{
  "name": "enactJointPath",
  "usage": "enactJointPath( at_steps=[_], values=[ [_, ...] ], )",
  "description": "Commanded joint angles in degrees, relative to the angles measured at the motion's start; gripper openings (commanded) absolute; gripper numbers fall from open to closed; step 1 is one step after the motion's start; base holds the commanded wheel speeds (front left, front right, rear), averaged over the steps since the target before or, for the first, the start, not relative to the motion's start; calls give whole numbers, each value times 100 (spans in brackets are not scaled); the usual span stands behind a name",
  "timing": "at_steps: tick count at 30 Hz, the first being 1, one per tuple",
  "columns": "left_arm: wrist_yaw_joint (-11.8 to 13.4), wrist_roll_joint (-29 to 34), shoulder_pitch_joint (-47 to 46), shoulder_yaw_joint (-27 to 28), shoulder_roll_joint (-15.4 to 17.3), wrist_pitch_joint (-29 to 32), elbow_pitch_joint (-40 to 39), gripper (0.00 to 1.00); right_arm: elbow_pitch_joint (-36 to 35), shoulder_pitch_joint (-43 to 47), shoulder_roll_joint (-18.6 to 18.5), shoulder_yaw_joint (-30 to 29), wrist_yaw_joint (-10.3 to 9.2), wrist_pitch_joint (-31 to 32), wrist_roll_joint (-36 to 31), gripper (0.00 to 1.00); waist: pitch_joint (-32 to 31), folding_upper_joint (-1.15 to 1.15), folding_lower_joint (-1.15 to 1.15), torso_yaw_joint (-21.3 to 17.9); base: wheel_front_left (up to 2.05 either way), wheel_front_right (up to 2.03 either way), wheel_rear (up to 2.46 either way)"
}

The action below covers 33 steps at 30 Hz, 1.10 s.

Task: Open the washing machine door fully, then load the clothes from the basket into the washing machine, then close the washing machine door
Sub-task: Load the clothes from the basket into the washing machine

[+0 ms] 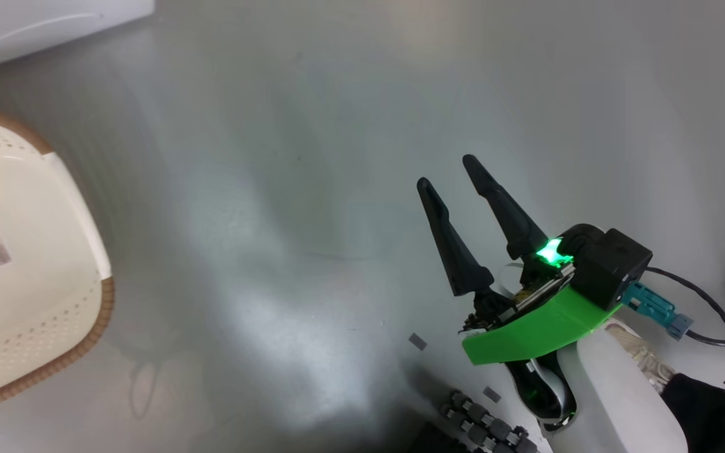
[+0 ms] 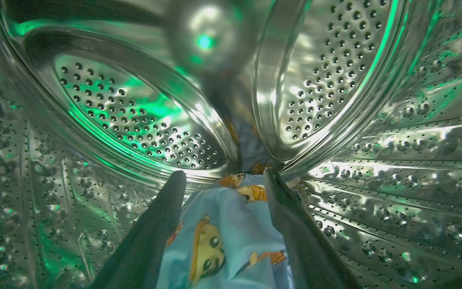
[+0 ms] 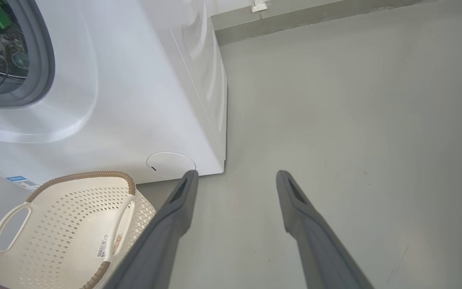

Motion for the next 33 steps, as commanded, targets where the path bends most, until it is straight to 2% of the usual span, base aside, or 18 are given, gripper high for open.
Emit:
enactJointPath(
  at_steps=[1, 9, 18, 24, 33],
  values=[
    [-48, -88, -46, 41, 117, -50, -90, 100, -89, 122, -16, 33, 9, -33, -94, 100, -121, 0, 0, 148, 0, 0, 0],
    [145, -540, 801, 210, -203, -145, -348, 100, -87, 258, -16, -187, 9, -33, -394, 100, -538, 0, 0, 607, 0, 0, 0],
    [591, -1045, 2537, 474, -276, -304, -1643, 100, -72, 476, -16, -453, 9, -33, -665, 100, -1002, 0, 0, 976, 0, 0, 0],
    [1203, -1301, 4249, 699, -233, -543, -3141, 100, -92, 630, -75, -609, 9, -33, -832, 100, -1339, 0, 0, 1216, 0, 0, 0],
    [2405, -1312, 6960, 945, -412, -1112, -5374, 100, -128, 861, -195, -797, 9, -33, -1037, 100, -1908, 0, 0, 1495, 0, 0, 0]
  ],
)
